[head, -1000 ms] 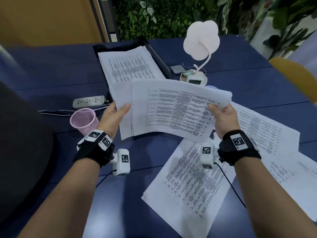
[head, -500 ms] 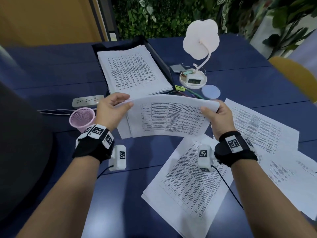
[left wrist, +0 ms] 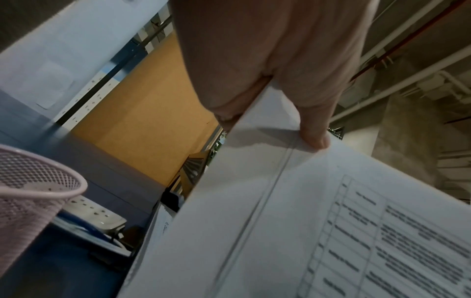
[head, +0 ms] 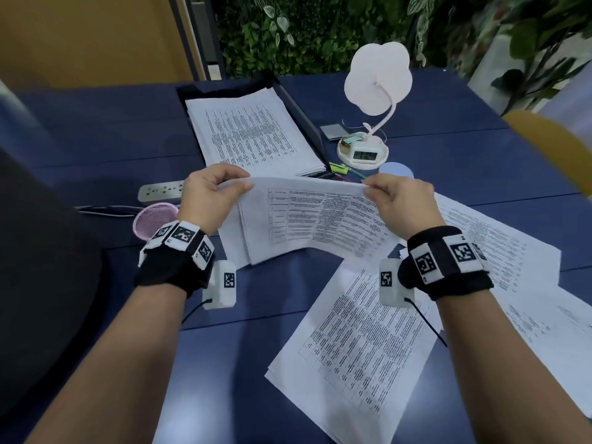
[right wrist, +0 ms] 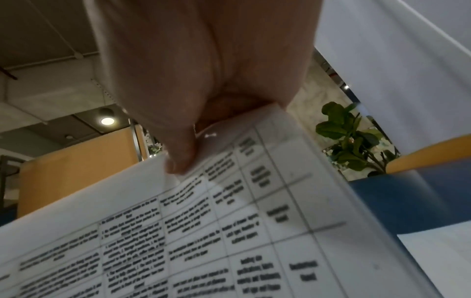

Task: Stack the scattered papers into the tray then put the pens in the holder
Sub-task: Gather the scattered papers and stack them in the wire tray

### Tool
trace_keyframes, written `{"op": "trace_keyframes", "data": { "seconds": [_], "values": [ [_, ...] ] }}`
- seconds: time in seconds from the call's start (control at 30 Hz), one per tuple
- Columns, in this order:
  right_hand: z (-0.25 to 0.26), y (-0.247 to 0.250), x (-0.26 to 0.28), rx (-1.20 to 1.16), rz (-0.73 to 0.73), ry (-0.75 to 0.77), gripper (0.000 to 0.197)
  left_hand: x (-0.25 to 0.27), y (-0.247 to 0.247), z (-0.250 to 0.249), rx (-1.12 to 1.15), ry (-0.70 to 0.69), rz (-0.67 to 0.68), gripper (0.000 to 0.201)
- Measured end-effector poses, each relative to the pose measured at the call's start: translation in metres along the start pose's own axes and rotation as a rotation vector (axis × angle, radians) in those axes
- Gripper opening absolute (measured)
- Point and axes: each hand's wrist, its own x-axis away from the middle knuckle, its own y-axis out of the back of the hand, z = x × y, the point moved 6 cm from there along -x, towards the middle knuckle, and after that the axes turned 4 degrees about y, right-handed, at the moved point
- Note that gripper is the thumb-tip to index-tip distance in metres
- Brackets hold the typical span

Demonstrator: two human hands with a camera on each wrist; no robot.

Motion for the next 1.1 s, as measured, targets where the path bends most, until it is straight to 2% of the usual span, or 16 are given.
{"op": "trace_keyframes", "data": {
  "seconds": [0.1,0.2,0.27,0.4,0.5,0.6,0.7,0.83,0.97,1.03,1.1],
  "values": [
    [-0.006,-0.005,-0.001,-0.192,0.027,-0.006,0.016,0.002,0.010,0.005,0.015,-0.040,-0.111,0.030],
    [-0.025,-0.029,0.001,-0.437,0.096,-0.117,0.012,0.010,0.017,0.013,-0.064,-0.079,-0.232,0.047],
    [-0.040,-0.051,0.010,-0.538,0.154,-0.200,0.013,0.015,0.016,0.025,-0.127,-0.062,-0.245,0.049],
    [-0.073,-0.104,0.044,-0.645,0.261,-0.396,0.008,0.025,0.006,0.061,-0.244,0.080,-0.128,0.047],
    [-0.088,-0.128,0.065,-0.611,0.340,-0.501,0.029,0.037,-0.001,0.078,-0.365,0.061,-0.038,0.032],
    [-0.101,-0.141,0.075,-0.548,0.418,-0.561,0.032,0.048,-0.003,0.085,-0.437,0.056,-0.022,0.027],
    [-0.107,-0.146,0.077,-0.566,0.426,-0.631,0.038,0.052,-0.006,0.096,-0.435,0.094,0.003,0.025],
    [-0.103,-0.145,0.070,-0.647,0.395,-0.693,0.039,0.063,-0.010,0.115,-0.440,0.296,0.070,0.033],
    [-0.102,-0.162,0.060,-0.780,0.368,-0.745,0.045,0.081,-0.017,0.128,-0.252,0.567,0.010,0.053],
    [-0.089,-0.165,0.055,-0.832,0.354,-0.786,0.039,0.089,-0.028,0.142,-0.168,0.678,0.079,0.049],
    [-0.078,-0.169,0.047,-0.891,0.334,-0.812,0.033,0.098,-0.043,0.150,0.034,0.799,0.193,0.043]
  ]
}}
